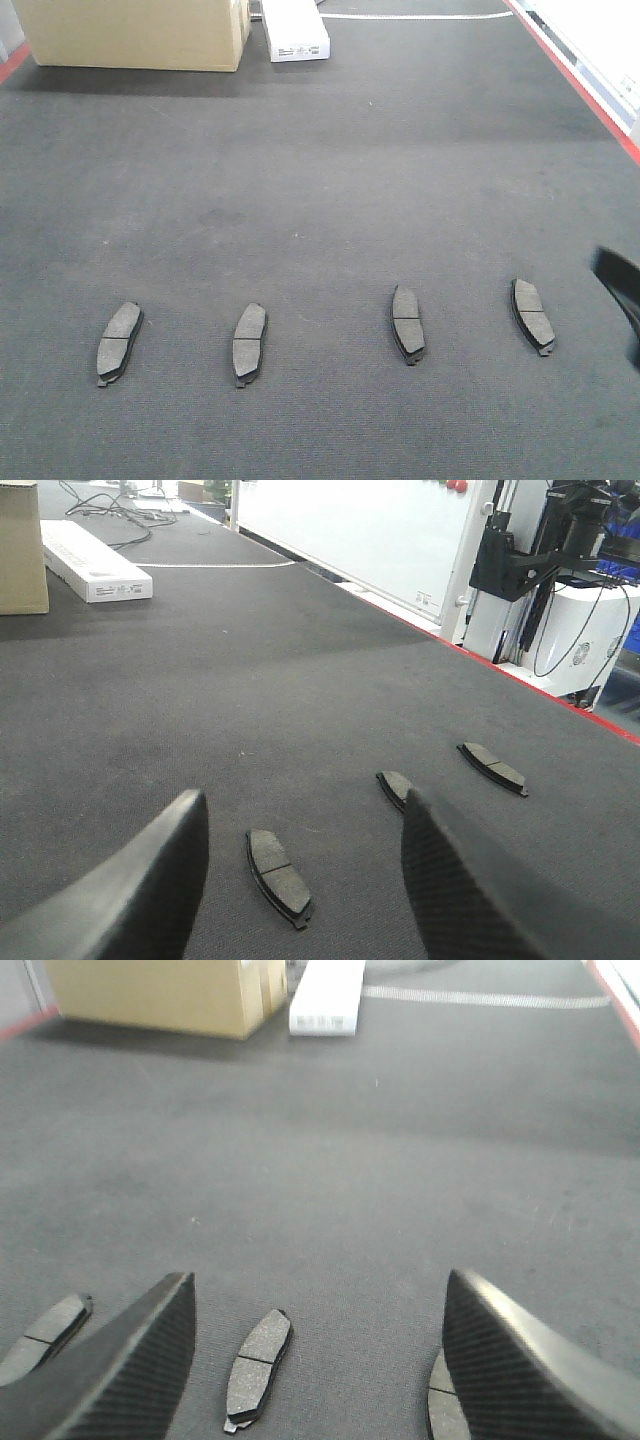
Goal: Move and align brake pads A on conveyor
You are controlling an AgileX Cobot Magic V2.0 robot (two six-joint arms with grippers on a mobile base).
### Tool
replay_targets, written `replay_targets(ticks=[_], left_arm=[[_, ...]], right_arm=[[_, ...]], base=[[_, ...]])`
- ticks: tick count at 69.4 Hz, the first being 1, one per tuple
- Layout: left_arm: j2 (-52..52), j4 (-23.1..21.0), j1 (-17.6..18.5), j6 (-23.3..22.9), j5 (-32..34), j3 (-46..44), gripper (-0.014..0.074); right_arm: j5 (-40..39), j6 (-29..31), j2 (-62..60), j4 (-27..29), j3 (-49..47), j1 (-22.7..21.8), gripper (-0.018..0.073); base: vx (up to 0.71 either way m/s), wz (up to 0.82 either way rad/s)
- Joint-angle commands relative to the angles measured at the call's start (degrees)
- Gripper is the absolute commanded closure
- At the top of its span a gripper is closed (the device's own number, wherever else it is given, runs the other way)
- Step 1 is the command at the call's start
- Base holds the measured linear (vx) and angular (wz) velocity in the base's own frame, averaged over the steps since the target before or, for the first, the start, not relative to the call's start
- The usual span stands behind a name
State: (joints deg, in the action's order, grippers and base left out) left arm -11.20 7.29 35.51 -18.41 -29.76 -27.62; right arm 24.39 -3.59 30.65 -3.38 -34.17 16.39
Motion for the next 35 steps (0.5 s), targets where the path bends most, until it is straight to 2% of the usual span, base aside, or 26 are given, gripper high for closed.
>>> replay_targets(ticks=[1,20,29,35], left_arm=[[-0.54,0.24,0.15,-0.26,4.73,-1.27,0.0192],[-0.54,0.3,0.15,-0.21,4.78,-1.27,0.0192],[-0.54,1.01,0.15,-0.09,4.78,-1.27,0.0192],[-0.54,1.43,0.15,-0.09,4.73,-1.27,0.0192]], right_arm=[[-5.73,0.39,-5.96,0.19,2.19,-0.13,0.0052],[-8.11,0.51,-19.15,2.6,9.54,-0.13,0.0052],[-8.34,3.59,-21.24,2.49,10.77,-0.13,0.0052],[-8.9,3.59,-21.24,2.49,11.68,-0.13,0.0052]], base=[[0.0,0.0],[0.0,0.0],[0.0,0.0],[0.0,0.0]])
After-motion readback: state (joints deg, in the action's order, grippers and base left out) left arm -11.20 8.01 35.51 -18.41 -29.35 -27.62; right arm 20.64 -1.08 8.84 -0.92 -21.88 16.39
